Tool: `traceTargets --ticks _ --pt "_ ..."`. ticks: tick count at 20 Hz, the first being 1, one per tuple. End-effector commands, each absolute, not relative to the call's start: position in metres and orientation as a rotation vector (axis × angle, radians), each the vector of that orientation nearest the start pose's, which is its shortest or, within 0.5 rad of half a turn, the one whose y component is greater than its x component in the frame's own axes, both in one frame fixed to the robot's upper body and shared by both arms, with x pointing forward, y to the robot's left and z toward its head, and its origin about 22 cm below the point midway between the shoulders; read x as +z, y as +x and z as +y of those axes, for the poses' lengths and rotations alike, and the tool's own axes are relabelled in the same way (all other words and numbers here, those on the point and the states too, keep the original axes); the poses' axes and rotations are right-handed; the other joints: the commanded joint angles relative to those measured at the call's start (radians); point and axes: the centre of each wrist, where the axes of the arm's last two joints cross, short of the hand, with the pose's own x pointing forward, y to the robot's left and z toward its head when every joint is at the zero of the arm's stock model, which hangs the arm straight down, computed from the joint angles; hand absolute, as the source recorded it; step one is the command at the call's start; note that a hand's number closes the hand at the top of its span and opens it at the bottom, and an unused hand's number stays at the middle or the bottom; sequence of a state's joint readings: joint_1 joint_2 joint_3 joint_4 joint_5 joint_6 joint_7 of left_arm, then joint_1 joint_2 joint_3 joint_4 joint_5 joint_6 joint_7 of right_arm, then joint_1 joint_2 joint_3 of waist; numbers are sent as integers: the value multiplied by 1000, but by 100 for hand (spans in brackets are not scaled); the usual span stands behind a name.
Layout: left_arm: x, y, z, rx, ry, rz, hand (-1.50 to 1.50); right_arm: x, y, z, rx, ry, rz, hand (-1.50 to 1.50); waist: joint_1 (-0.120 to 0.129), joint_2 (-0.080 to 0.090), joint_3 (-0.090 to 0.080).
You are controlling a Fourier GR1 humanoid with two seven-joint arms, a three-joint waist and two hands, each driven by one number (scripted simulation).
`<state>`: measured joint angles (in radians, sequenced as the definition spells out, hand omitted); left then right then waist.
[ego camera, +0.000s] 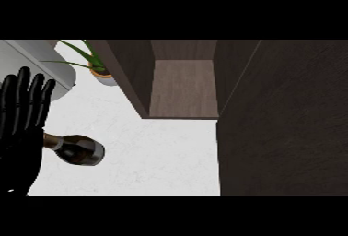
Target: Pick up the wine, place it into the cabinet and close the cabinet
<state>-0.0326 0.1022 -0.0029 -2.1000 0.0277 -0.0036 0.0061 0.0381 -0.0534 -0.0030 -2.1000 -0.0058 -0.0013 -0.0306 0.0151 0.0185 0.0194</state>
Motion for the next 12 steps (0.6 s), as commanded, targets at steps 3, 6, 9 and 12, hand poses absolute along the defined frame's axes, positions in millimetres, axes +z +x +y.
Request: traceTargets --ticks 3,6,9,12 --pt "126 200 245 -341 -347 -2097 -150 116 196 -245 71 -2 -2102 -150 -14 -20 -21" --pt "119 192 246 -563 -654 -2033 -150 120 183 -241 120 39 -2088 -150 -30 -28 -25" --pt "84 173 243 -462 -895 -1761 -150 109 180 -229 234 221 -1948 -150 -7 -22 -24" --pt "96 155 275 -498 -970 -1716 -150 125 164 -233 264 242 -1938 -150 -3 -26 -22"
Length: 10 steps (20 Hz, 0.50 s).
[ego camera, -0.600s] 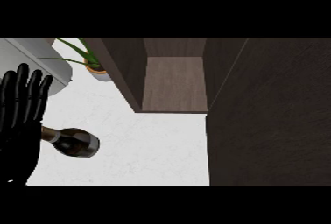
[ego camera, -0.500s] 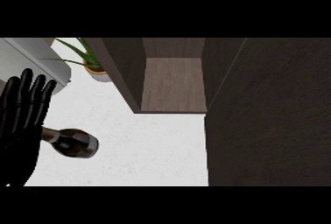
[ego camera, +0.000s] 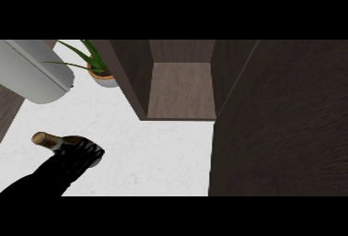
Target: Pick up the wine, place it into the cabinet and close the cabinet
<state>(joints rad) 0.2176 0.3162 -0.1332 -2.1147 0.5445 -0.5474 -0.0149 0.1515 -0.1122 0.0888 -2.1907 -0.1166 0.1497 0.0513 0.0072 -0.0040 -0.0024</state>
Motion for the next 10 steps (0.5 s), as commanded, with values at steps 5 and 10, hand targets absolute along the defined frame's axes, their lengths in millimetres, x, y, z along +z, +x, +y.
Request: traceTargets --ticks 5,10 --pt "116 124 312 -519 -1014 -1670 -150 154 147 -237 264 253 -1922 -150 10 -2 1" --pt "136 114 332 -482 -1044 -1660 -150 170 145 -229 272 251 -1915 -150 7 2 2"
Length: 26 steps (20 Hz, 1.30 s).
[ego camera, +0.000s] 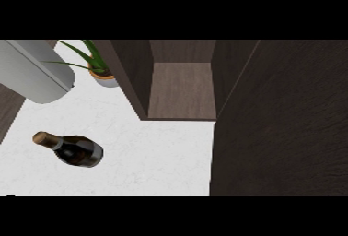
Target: Pick up the wine, place it into the cabinet and close the cabinet
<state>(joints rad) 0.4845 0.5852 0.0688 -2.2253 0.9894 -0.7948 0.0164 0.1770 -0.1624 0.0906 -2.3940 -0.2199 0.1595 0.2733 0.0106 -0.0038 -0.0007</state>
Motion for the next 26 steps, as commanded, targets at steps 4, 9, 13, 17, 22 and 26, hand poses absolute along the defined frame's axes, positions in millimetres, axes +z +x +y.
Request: traceTargets --ticks 4,9,13,17,22,26 --pt "146 115 332 -435 -996 -1671 -150 180 127 -235 278 275 -1925 -150 -8 2 1" --pt "168 107 339 -407 -965 -1672 -150 184 139 -225 285 255 -1913 -150 -4 2 1" --pt "178 118 359 -387 -938 -1697 -150 191 134 -229 251 265 -1945 -150 -7 1 1" --pt "169 126 380 -365 -894 -1709 -150 197 142 -225 280 248 -1932 -150 -8 3 0" --pt "171 127 385 -344 -839 -1712 -150 204 121 -233 283 232 -1946 -150 -16 1 1" --pt "174 154 391 -339 -781 -1737 -150 202 134 -227 279 250 -1931 -150 -22 4 1"
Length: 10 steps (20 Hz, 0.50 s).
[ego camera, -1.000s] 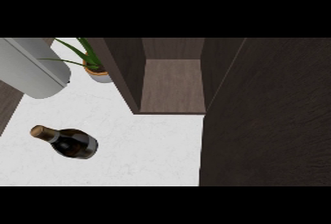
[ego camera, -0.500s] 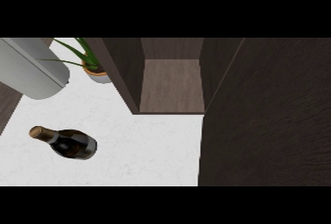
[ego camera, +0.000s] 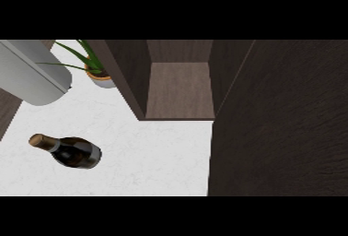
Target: Pick up the wine, place it into the cabinet and close the cabinet
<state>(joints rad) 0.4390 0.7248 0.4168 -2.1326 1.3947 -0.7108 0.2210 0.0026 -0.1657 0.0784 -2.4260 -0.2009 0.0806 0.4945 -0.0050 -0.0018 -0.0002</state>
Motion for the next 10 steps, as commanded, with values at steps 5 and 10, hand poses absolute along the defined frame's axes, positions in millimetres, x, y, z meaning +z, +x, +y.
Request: traceTargets --ticks 5,10 --pt "161 163 422 -311 -768 -1721 -150 201 137 -230 256 235 -1951 -150 -3 1 0" --pt "170 178 441 -309 -732 -1680 -150 212 134 -225 271 275 -1938 -150 -5 1 0"
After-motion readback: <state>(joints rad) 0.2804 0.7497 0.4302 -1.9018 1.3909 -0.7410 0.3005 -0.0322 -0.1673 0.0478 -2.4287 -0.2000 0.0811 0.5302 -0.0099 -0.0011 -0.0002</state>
